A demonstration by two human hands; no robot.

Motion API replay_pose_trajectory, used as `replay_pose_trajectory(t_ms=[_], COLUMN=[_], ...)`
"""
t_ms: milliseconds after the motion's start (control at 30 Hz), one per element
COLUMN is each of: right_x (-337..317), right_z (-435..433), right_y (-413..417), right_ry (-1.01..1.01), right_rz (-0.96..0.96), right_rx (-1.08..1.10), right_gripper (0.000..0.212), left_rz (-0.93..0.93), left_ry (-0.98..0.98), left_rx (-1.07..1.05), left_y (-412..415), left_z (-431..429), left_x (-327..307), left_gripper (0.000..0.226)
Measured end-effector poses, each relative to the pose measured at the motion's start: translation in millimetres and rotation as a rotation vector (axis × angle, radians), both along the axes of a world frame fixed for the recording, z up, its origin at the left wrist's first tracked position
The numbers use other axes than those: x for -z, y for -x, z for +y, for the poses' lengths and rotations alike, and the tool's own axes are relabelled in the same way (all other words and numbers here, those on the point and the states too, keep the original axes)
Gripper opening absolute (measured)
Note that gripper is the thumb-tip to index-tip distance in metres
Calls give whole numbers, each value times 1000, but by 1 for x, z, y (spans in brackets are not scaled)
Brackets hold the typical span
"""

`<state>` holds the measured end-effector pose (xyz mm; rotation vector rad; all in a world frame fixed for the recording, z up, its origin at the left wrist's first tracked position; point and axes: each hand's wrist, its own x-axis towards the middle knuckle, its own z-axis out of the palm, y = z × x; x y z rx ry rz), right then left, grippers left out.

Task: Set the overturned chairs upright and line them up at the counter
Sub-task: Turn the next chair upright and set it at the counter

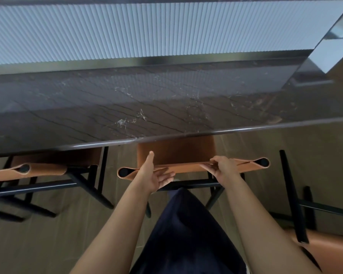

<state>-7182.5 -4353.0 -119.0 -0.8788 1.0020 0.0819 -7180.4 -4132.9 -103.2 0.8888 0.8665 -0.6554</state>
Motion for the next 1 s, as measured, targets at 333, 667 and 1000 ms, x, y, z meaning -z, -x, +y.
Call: replay_pose_trajectory(t_ms=[333, 667, 1000], right_x=[23, 27, 24], right_z=[11, 6, -15], right_y=[30, -26, -72], right_ry=[-24, -20, 53], right_rz=[27, 32, 121], right_rx=[-7, -83, -98], right_gripper=[30, 22, 40], left_rz=[-15, -98, -19], left_ry=[-74, -78, -12], left_rx=[51, 47, -13], left_y=[23, -23, -56], left_z=[5, 8, -18], left_x=[18, 21, 31], left_gripper=[12, 10, 13])
